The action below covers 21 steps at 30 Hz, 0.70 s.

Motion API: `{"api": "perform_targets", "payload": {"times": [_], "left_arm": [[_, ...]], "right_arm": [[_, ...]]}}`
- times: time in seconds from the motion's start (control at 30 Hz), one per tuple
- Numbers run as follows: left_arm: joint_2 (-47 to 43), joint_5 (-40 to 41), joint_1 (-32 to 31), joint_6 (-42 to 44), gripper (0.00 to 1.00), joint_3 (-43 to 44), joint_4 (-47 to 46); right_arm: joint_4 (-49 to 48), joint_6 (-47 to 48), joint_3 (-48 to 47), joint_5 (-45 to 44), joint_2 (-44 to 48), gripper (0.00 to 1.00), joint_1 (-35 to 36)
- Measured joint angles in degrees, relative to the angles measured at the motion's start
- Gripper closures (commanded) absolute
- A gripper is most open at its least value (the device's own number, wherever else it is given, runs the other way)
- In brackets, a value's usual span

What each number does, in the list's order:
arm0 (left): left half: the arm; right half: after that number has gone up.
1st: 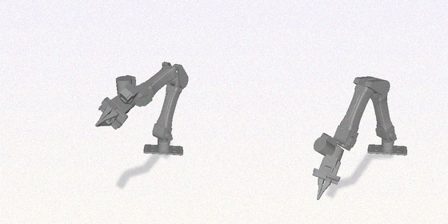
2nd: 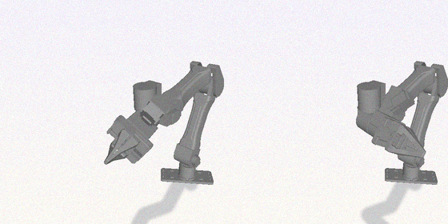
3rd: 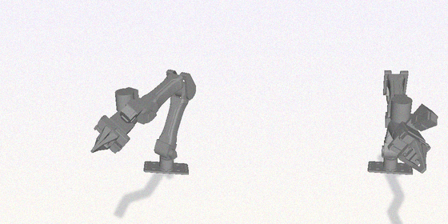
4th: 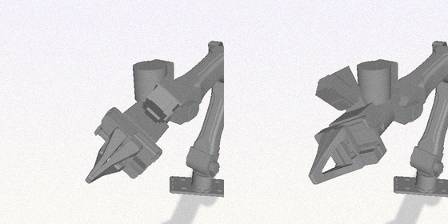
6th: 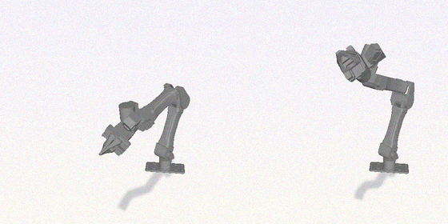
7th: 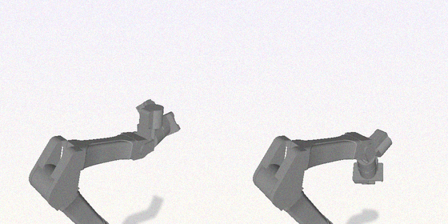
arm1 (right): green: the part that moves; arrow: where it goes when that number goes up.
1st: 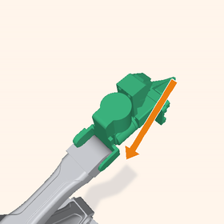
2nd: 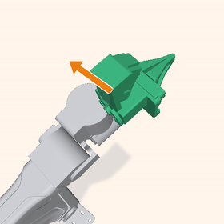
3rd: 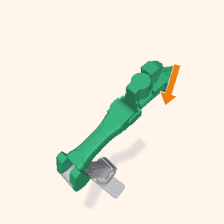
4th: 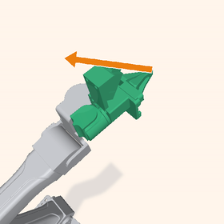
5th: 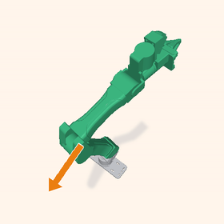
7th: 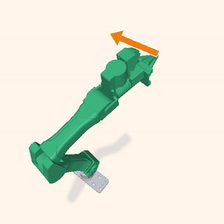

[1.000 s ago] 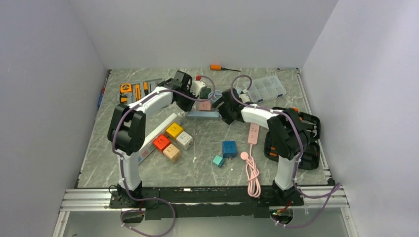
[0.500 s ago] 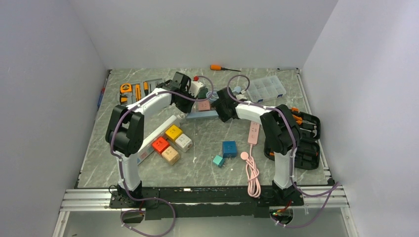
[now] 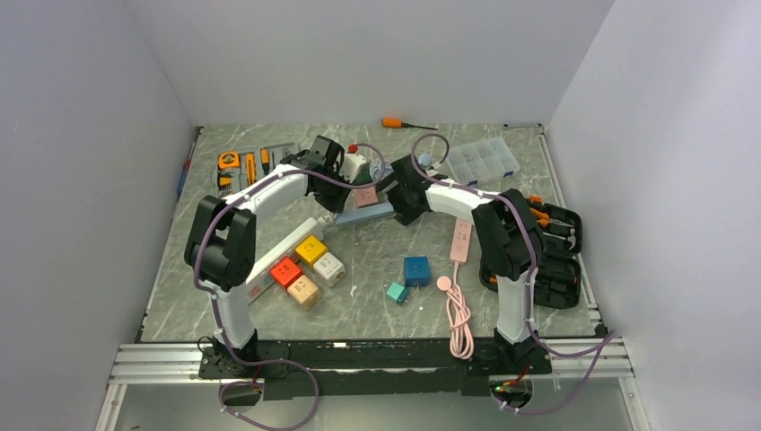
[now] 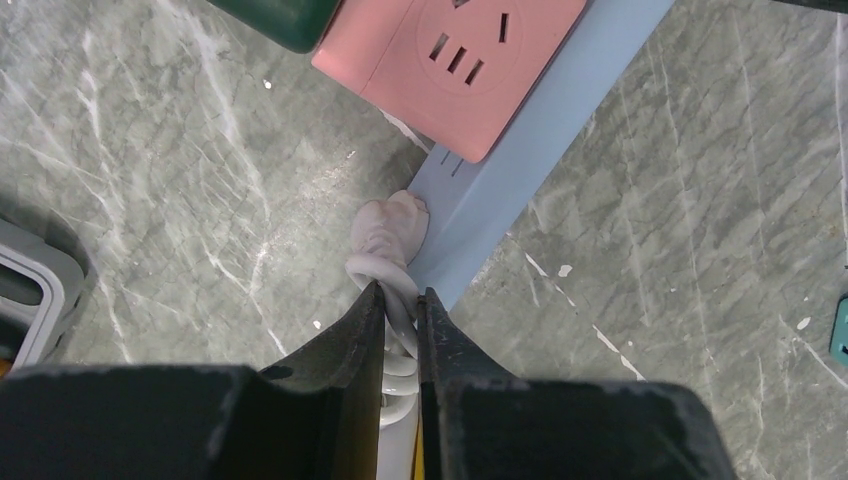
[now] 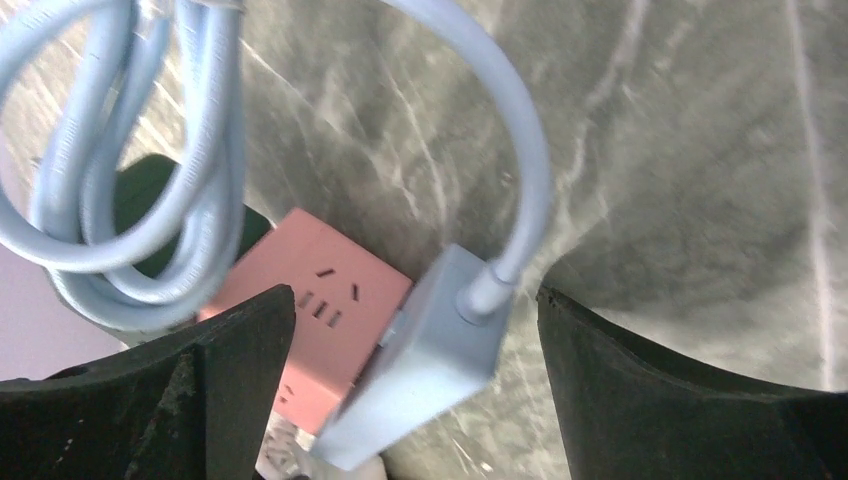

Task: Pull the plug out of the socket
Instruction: Pick up the socket from the center of the board.

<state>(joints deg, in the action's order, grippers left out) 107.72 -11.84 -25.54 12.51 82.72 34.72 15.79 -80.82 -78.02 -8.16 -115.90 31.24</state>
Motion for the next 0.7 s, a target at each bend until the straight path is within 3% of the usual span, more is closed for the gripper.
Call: {"api": "perform_targets", "payload": {"times": [0.43,0.7], "left_arm": [[0.0,0.04,0.11,-0.2,0.92,0.04,0.92],[0.0,-0.04,0.13,-0.24,0.91,0.15,1.31]], "right_arm": [[6.51,1.46,7.23,3.28,6.71,0.08,0.39],[11.5,0.87,0.68,3.72,2.64,0.12,0.57]]}}
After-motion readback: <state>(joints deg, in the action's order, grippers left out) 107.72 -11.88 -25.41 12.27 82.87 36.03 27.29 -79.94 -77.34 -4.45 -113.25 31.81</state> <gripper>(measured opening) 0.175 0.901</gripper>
